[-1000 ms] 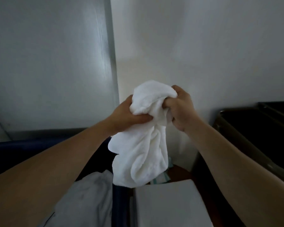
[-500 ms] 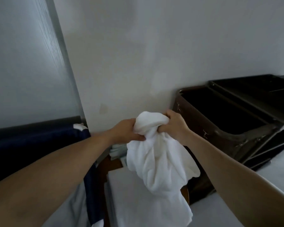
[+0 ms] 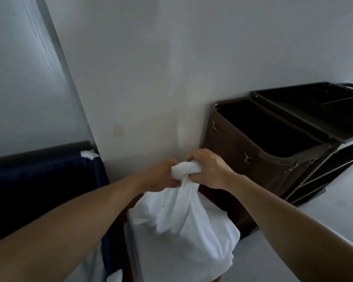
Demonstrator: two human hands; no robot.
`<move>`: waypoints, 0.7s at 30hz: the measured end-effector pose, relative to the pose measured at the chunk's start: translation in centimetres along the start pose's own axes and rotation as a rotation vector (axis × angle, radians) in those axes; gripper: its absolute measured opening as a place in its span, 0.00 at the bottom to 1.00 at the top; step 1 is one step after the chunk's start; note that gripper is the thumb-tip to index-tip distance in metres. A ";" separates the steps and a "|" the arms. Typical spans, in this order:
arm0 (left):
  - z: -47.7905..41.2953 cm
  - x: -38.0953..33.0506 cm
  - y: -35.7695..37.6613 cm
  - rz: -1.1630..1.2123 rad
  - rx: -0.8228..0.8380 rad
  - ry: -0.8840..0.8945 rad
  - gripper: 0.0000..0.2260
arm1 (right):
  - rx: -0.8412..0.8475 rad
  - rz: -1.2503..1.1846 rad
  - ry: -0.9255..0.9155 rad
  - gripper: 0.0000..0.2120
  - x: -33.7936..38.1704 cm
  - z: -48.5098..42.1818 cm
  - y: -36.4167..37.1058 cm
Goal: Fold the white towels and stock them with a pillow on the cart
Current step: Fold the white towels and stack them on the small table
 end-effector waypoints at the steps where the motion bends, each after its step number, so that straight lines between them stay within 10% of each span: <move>1: -0.2 -0.3 -0.7 -0.059 -0.017 -0.014 0.19 | 0.026 0.003 -0.007 0.18 -0.4 -0.1 -0.4; 10: 1.5 -2.9 -8.2 -0.065 -0.345 -0.072 0.06 | 0.088 0.032 -0.051 0.12 -2.6 -1.0 -2.7; 17: 4.2 -3.6 -2.4 -0.002 -0.017 -0.227 0.36 | 0.155 -0.111 -0.186 0.13 0.8 -1.8 -2.6; 21: 4.1 -5.8 -1.0 -0.144 -0.103 -0.151 0.23 | 0.192 -0.087 -0.274 0.22 2.4 -1.8 -2.3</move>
Point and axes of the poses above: each hand's wrist, its own z-axis away from the middle knuckle, its own y-axis out of the palm, x = y × z, the point moved 9 cm from there along -z, towards the middle knuckle, and after that the axes turned 5 degrees about -y, right-handed, at the moved point
